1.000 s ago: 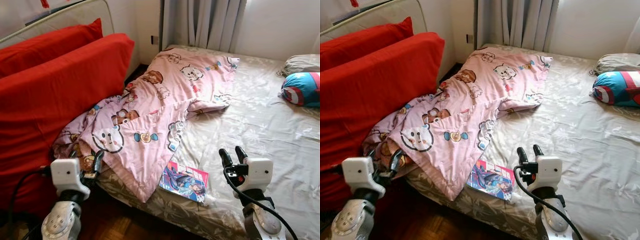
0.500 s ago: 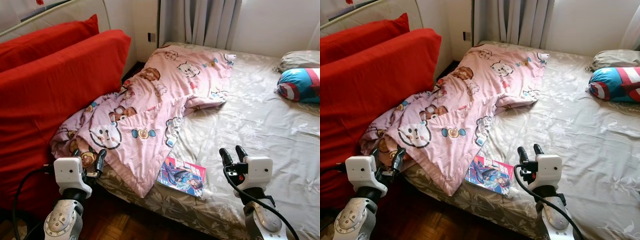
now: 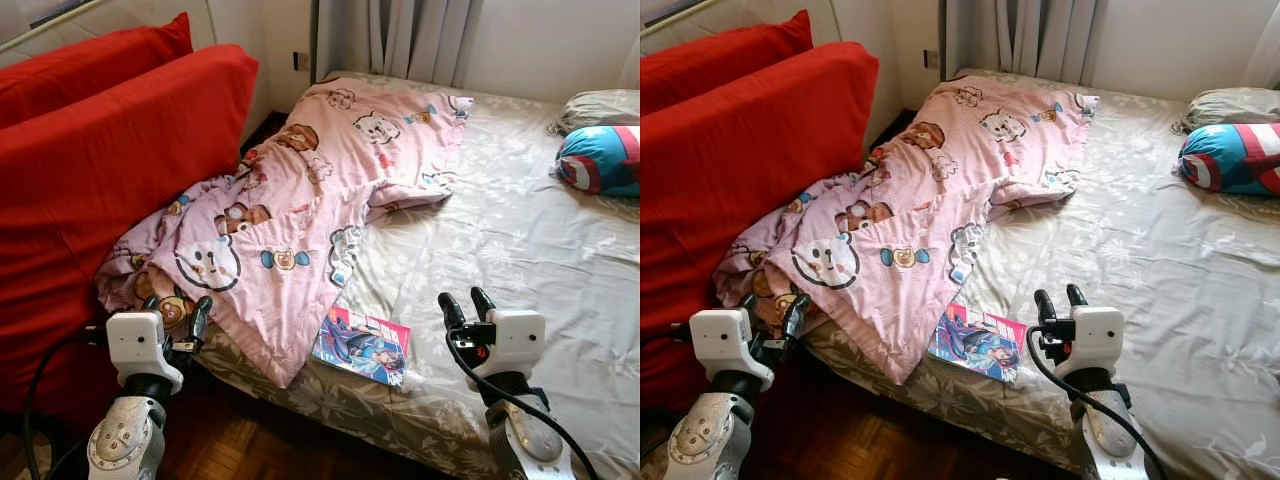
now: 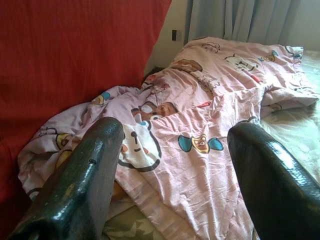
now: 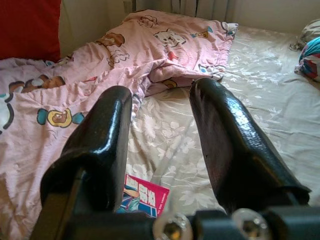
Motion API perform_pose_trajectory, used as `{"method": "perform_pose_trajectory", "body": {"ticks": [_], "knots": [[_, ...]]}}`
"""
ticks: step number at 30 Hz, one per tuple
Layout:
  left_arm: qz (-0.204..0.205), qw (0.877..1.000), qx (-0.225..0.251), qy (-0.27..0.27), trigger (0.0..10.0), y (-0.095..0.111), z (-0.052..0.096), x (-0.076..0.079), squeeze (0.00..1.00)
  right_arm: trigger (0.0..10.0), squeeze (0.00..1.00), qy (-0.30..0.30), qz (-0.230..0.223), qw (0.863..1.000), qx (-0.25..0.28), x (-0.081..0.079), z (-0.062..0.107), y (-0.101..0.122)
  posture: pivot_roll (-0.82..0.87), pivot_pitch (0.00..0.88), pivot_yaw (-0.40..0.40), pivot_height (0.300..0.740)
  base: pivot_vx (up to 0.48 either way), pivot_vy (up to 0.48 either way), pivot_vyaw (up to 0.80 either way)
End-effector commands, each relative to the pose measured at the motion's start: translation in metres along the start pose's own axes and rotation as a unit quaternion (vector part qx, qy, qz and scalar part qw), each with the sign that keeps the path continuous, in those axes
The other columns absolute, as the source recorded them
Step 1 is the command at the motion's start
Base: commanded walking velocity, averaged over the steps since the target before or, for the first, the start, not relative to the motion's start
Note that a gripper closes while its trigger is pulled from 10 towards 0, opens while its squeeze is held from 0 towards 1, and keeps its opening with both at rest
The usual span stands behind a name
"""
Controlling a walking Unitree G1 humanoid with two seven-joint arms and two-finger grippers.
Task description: Clean up the room
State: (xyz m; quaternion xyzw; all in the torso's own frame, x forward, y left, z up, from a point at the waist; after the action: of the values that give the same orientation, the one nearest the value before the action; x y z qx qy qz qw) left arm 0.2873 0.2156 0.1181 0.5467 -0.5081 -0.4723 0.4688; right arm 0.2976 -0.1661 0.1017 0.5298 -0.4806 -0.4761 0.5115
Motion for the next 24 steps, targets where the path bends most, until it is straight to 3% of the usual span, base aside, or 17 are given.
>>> {"method": "perform_pose_trajectory", "body": {"ticks": [1, 6, 24], "knots": [[0.003, 1.0, -0.014, 0.004, 10.0, -0.007, 0.002, 0.0, 0.0, 10.0, 0.0, 0.005, 0.0, 1.0, -0.012, -0.002, 0.0, -0.005, -0.13, 0.159, -0.011, 0.66, 0.0, 0.0, 0.0], [0.005, 1.0, -0.011, 0.006, 10.0, -0.006, 0.002, 0.0, 0.0, 10.0, 0.0, 0.003, -0.004, 1.0, -0.002, -0.002, 0.0, -0.002, -0.13, 0.159, -0.015, 0.63, 0.0, 0.0, 0.0], [0.01, 1.0, -0.016, 0.002, 10.0, -0.007, 0.002, 0.004, 0.0, 10.0, 0.0, 0.02, -0.017, 1.0, -0.007, -0.012, 0.0, -0.007, -0.12, 0.165, -0.013, 0.63, 0.0, 0.0, 0.0]]}}
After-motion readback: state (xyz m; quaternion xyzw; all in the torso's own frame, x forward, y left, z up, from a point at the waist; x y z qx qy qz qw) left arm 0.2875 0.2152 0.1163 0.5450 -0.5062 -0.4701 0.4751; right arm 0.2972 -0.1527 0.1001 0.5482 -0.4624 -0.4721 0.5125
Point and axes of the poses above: a point about 5 cm out from each wrist's last joint towards the gripper, its own z axis pointing back from the gripper into the wrist, its own y axis along the axis of the wrist's last joint, x = y × z, the point moved 5 cm from there along -z, pointing out of the wrist towards the gripper, and after that the axes turned 1 degree about -z, right-handed, at the moved point
